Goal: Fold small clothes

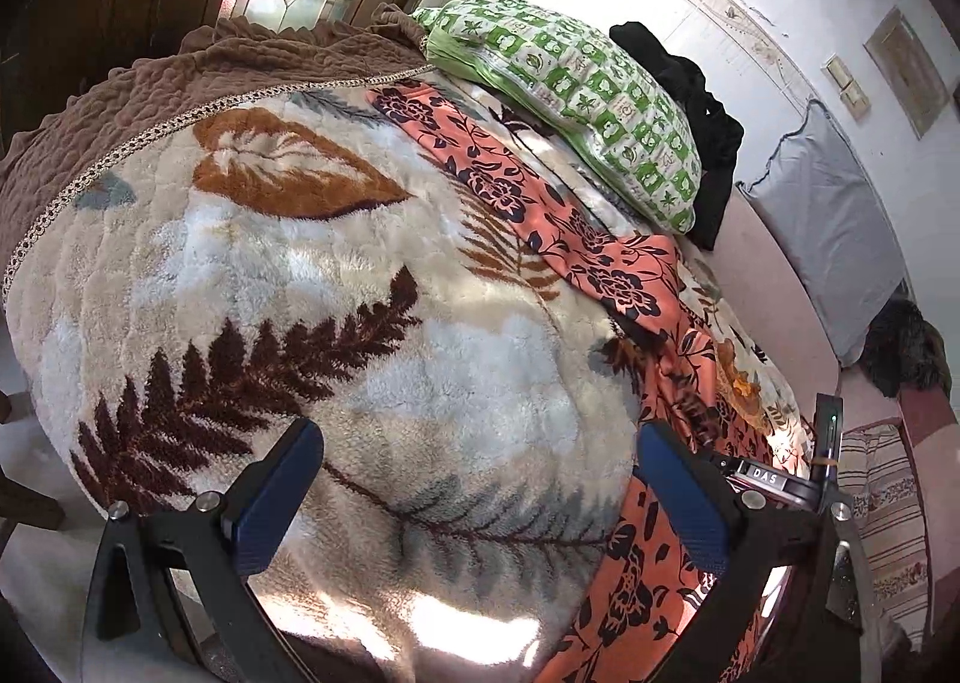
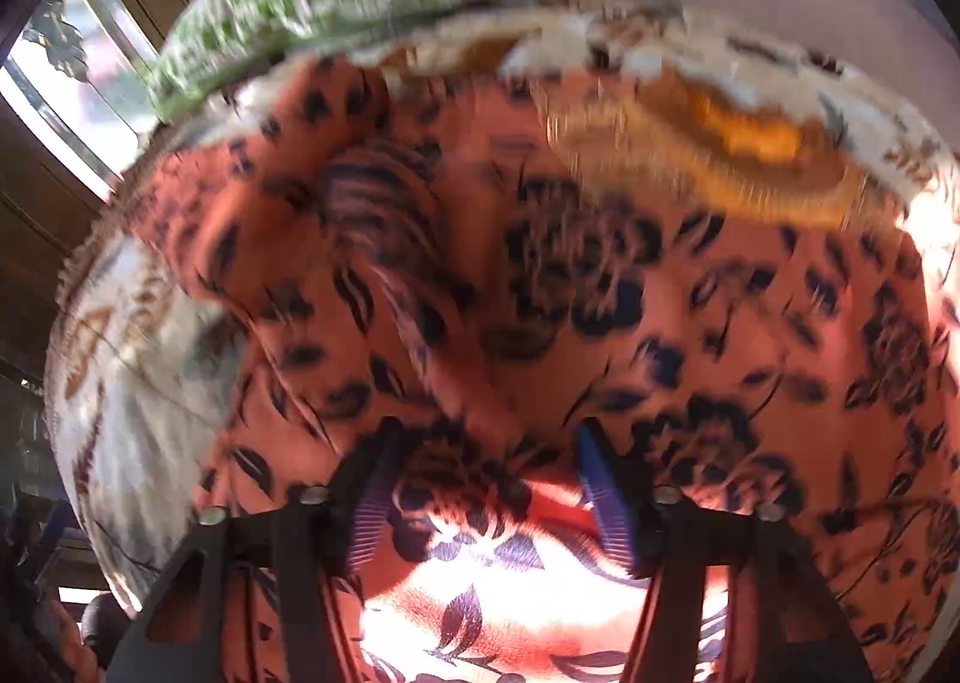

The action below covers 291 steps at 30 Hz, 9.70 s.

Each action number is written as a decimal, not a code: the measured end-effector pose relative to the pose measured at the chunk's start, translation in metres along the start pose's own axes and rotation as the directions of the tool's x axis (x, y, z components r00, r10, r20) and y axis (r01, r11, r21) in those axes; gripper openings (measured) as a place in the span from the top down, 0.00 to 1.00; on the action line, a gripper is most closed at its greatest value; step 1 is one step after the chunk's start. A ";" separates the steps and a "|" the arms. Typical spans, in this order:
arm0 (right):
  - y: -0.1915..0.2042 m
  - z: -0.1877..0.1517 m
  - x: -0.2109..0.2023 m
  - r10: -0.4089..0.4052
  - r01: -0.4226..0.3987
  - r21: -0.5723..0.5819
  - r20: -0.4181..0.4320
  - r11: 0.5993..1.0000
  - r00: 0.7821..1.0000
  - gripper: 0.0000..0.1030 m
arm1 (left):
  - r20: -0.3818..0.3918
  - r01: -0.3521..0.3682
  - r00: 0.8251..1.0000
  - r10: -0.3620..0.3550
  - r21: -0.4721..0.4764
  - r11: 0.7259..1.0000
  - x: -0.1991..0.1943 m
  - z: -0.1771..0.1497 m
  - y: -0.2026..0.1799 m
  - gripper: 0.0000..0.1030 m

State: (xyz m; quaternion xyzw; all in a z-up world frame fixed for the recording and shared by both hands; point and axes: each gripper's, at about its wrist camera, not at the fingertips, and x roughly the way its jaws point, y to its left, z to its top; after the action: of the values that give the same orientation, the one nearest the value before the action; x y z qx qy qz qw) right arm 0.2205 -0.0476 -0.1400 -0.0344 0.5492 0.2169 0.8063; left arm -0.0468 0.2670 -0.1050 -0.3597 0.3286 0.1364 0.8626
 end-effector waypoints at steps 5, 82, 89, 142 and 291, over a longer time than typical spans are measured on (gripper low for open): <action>-0.008 -0.023 -0.037 0.014 -0.018 0.032 0.110 0.999 0.994 0.30 | 0.003 0.026 1.000 -0.026 0.000 1.000 0.003 0.001 -0.003 0.00; -0.310 0.024 -0.105 -0.095 -0.049 0.388 0.343 0.921 0.935 0.05 | -0.121 0.032 0.992 0.038 0.532 0.846 0.165 0.019 -0.265 0.30; -0.313 0.021 -0.093 -0.050 -0.090 0.393 0.333 0.915 0.942 0.06 | -0.311 0.075 0.938 0.153 0.614 0.786 0.252 0.029 -0.271 0.57; -0.297 0.055 -0.088 -0.177 0.116 0.247 0.239 0.962 0.955 0.02 | -0.082 -0.071 0.980 0.180 0.705 0.706 0.201 -0.009 -0.262 0.39; -0.333 0.020 -0.035 0.216 -0.407 0.626 0.360 0.665 0.907 0.55 | -0.120 -0.164 0.937 0.327 0.678 0.717 0.236 -0.005 -0.246 0.18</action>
State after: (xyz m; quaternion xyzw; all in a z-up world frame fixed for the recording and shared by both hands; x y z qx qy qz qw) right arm 0.3564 -0.3533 -0.1614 0.3906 0.4788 0.1357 0.7745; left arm 0.2434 0.0899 -0.1341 0.0009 0.4984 0.0831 0.8629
